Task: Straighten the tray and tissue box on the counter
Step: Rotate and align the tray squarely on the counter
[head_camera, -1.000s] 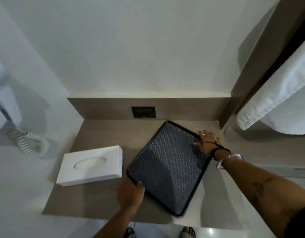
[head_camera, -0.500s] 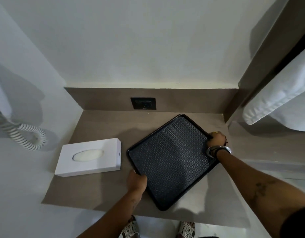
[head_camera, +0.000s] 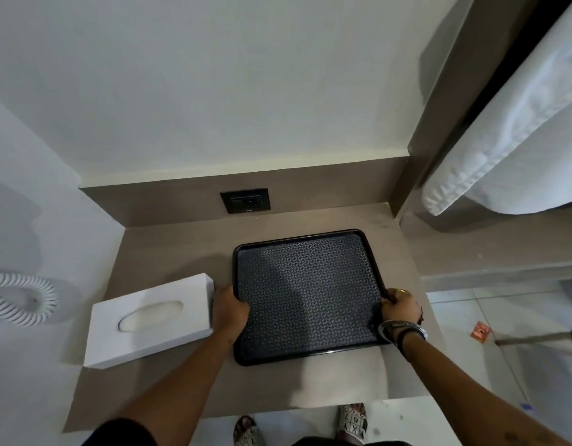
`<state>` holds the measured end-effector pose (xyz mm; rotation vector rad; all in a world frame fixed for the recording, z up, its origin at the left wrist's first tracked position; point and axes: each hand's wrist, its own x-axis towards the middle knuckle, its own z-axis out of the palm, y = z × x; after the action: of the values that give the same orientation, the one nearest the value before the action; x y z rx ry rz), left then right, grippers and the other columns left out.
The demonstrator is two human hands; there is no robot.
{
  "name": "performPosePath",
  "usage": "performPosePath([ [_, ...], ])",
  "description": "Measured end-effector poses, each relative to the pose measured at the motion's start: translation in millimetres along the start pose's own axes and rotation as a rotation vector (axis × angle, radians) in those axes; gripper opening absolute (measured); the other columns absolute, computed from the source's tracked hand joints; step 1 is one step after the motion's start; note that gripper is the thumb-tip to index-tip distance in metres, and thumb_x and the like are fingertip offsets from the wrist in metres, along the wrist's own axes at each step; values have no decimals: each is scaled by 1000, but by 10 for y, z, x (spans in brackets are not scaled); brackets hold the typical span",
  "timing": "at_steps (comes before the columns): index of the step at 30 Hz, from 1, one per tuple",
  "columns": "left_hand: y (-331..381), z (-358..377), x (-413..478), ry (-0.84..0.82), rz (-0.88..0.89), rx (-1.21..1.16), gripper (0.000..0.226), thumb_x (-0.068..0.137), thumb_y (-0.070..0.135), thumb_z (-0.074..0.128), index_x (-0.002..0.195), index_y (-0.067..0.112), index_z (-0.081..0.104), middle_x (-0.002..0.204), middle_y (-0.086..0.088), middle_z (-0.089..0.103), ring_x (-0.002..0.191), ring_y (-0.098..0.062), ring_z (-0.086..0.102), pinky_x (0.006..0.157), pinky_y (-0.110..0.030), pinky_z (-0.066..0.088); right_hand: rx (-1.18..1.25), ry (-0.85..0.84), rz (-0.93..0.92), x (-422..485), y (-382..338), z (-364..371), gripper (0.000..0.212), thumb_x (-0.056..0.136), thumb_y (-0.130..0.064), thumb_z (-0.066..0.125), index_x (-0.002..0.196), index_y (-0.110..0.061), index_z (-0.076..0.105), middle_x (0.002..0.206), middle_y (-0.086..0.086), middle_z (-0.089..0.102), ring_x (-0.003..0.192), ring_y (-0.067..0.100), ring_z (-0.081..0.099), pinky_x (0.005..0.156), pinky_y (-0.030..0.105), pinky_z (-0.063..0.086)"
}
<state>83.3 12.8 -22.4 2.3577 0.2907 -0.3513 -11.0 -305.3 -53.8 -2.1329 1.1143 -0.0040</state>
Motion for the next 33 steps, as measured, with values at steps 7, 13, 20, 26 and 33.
performPosePath([
  [7,107,41,-102,0,-74,213,41,81,18,68,115,-1,55,122,-22,55,113,-38,56,92,-46,51,-22,-10,-43,-112,50,104,30,89,-2,62,117,7,64,121,28,62,110,44,58,97,45,47],
  [13,-26,219,-386,56,133,434,89,88,46,59,152,-2,19,157,-26,22,146,-41,21,121,-48,19,-233,31,-192,-477,154,169,60,91,-32,64,136,3,45,130,27,51,117,44,46,97,54,39],
  [20,-443,527,-1000,-70,604,504,91,93,68,29,157,8,7,165,-16,-7,153,-30,-6,124,-46,-1,-511,-78,-727,-1059,462,345,79,89,-65,34,150,-16,28,161,12,22,145,31,26,113,58,19],
  [26,-752,612,-1102,-155,588,647,90,91,69,37,154,6,25,163,-20,14,150,-37,20,120,-46,4,-655,-232,-754,-1232,531,535,88,87,-76,31,154,-20,18,164,10,6,150,32,5,114,64,3],
  [33,-718,597,-882,-189,578,655,90,90,70,37,153,7,28,161,-22,21,149,-38,21,119,-50,13,-691,-280,-707,-1114,417,597,93,84,-80,31,154,-22,15,164,10,5,150,32,-1,114,68,1],
])
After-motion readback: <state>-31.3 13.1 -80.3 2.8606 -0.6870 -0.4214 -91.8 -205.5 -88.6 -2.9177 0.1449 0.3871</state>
